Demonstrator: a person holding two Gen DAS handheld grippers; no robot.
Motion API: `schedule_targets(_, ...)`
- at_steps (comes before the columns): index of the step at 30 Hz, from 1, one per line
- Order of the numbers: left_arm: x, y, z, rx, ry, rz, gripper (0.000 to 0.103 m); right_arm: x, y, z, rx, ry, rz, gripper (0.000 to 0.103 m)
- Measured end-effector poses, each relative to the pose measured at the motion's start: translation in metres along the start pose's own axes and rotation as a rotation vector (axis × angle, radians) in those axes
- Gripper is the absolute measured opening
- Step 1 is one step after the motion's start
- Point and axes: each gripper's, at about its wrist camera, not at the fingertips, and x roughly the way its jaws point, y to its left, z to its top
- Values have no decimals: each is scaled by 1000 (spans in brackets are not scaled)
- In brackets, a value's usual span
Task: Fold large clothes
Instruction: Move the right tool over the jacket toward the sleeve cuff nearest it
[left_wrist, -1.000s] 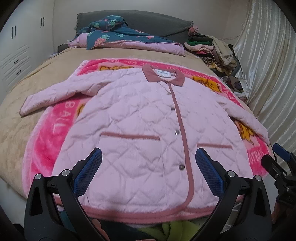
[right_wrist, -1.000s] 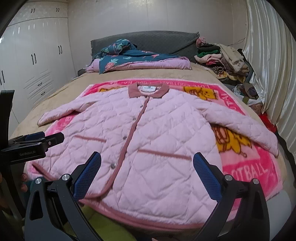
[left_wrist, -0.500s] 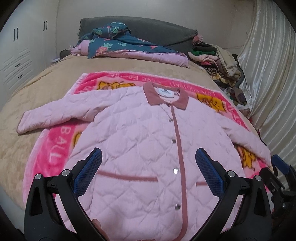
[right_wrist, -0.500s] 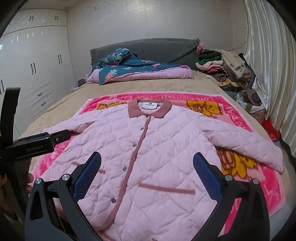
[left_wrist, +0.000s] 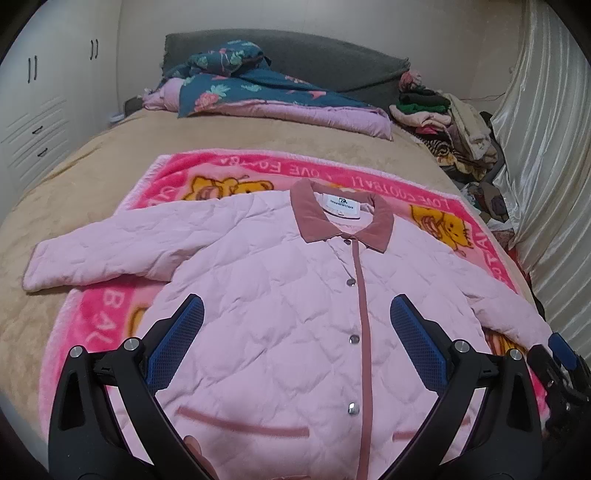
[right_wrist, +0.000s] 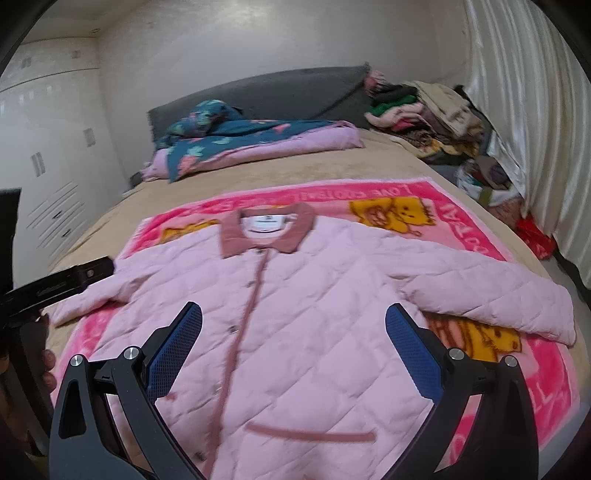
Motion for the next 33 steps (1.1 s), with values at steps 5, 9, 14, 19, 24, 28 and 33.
schedule_targets(5,43,-8,8,-4,28,-1,95,29,-39,8,75,24,-70,99)
schedule_targets(9,70,-14,11,-2,41,-9,95,51,-78,9,147,47,-122,99)
schedule_targets(14,97,-23,13,3,58,-5,95,75,-134,5,252,69,-210,99)
schedule_targets(19,119,-32,19,4,75,5,95,89,-186,-2,355,77,-302,99)
schedule_targets(24,138,-44,19,6,92,10,95,94,-235,-13,474,89,-364,99)
schedule_targets(28,153,-51,13,2,119,11,95,92,-272,-25,566,80,-430,99)
schedule_targets(33,170,-55,3,10,157,20,95,91,-317,-44,723,84,-508,99)
